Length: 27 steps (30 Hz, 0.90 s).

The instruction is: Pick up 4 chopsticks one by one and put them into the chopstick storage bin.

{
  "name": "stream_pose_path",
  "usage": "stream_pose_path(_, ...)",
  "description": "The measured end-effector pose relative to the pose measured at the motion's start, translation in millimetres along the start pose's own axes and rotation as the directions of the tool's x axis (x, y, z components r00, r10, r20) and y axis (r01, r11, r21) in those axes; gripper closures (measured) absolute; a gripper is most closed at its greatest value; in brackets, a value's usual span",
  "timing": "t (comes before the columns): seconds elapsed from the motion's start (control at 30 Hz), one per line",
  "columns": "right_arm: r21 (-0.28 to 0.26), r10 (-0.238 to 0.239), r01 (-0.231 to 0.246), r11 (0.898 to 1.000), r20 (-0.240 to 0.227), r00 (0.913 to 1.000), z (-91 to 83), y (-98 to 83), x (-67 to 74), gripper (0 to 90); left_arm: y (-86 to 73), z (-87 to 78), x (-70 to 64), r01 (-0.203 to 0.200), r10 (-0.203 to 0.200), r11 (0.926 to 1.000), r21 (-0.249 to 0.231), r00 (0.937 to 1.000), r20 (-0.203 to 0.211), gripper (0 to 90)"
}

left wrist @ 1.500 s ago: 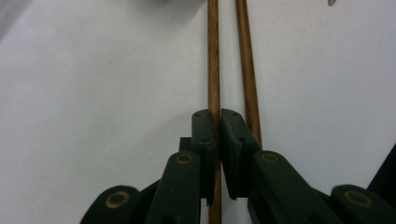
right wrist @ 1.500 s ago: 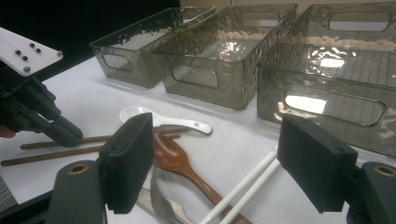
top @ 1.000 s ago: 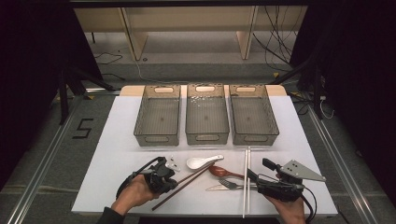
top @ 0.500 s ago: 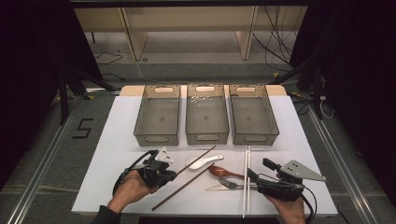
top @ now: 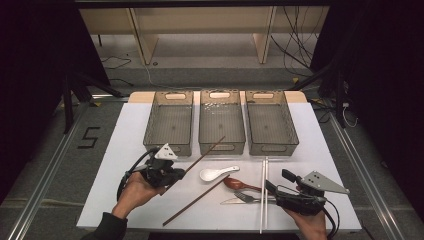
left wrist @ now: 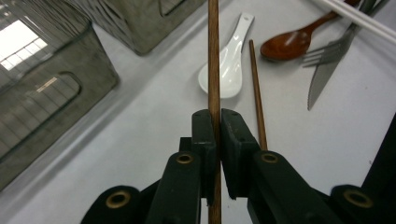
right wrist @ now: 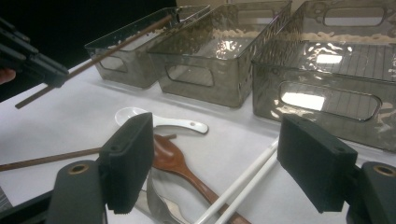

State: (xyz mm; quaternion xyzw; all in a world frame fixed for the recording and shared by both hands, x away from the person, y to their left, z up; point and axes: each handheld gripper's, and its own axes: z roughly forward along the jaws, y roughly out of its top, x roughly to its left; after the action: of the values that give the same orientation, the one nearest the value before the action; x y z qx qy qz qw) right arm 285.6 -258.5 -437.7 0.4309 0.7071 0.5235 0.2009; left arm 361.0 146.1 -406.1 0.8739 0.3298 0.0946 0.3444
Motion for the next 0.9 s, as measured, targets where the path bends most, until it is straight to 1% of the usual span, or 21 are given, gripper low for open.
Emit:
stream_pose_path(0.23,-0.001,0.002,-0.002,1.000,0.001,1.0000,-0.3,0.0,-0.6,28.0,9.3,-5.4,15.8,0.033,-0.034,0.9983,-0.048,0.9990,-0.031,84.3)
stream_pose_path(0.4,-0.001,0.000,0.000,1.000,0.001,1.0000,-0.4,0.0,-0.6,28.1,13.3,-8.2,28.1,0.057,-0.061,0.9957,-0.074,0.9967,-0.054,84.2)
stream_pose_path(0.53,-0.001,0.001,-0.001,1.000,0.002,1.0000,-0.6,0.1,-0.6,28.0,16.0,-9.7,37.3,0.079,-0.086,0.9918,-0.100,0.9934,-0.075,84.2)
stream_pose_path(0.7,0.000,-0.004,0.004,1.000,0.002,1.0000,-0.8,0.0,0.3,28.1,19.8,-9.5,50.7,0.101,-0.111,0.9887,-0.110,0.9896,-0.092,84.2)
stream_pose_path(0.9,-0.002,-0.004,0.004,1.000,0.000,1.0000,-1.2,0.0,0.1,28.0,28.9,-11.0,67.9,0.123,-0.136,0.9859,-0.113,0.9839,-0.116,84.3)
